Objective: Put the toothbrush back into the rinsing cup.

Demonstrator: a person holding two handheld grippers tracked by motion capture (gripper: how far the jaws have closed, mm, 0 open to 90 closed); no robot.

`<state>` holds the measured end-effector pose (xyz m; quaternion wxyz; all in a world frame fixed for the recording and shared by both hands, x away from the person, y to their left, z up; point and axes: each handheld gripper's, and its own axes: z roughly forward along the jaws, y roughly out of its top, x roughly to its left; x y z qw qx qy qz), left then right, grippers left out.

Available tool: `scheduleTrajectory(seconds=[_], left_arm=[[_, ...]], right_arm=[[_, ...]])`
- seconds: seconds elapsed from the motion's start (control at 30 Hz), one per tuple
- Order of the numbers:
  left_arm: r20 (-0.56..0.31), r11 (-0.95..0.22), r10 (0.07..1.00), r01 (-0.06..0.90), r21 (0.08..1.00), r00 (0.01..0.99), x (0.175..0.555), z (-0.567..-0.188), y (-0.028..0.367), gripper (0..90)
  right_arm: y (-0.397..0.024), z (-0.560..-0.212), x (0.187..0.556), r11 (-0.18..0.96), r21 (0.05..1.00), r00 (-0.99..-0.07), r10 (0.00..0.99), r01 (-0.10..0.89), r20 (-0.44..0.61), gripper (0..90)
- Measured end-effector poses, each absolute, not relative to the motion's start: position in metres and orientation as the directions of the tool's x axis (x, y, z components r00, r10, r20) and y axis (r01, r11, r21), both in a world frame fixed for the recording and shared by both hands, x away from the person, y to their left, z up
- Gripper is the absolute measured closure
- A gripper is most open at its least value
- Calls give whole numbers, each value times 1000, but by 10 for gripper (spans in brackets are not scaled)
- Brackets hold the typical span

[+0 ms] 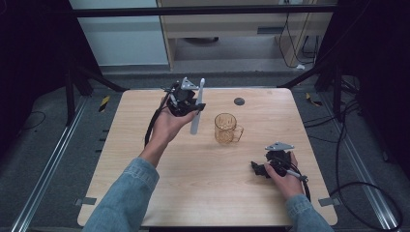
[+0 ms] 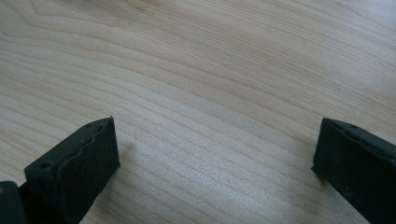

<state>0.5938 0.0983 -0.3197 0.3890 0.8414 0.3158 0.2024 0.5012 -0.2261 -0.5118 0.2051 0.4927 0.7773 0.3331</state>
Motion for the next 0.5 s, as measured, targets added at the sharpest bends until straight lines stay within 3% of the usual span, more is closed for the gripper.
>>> scheduleTrajectory(seconds=[0.5], left_arm=[[99, -482, 676, 337, 809, 730, 603, -305, 78, 679]], right_arm=[[-227, -512, 502, 306, 722, -435, 901, 621, -7, 3]])
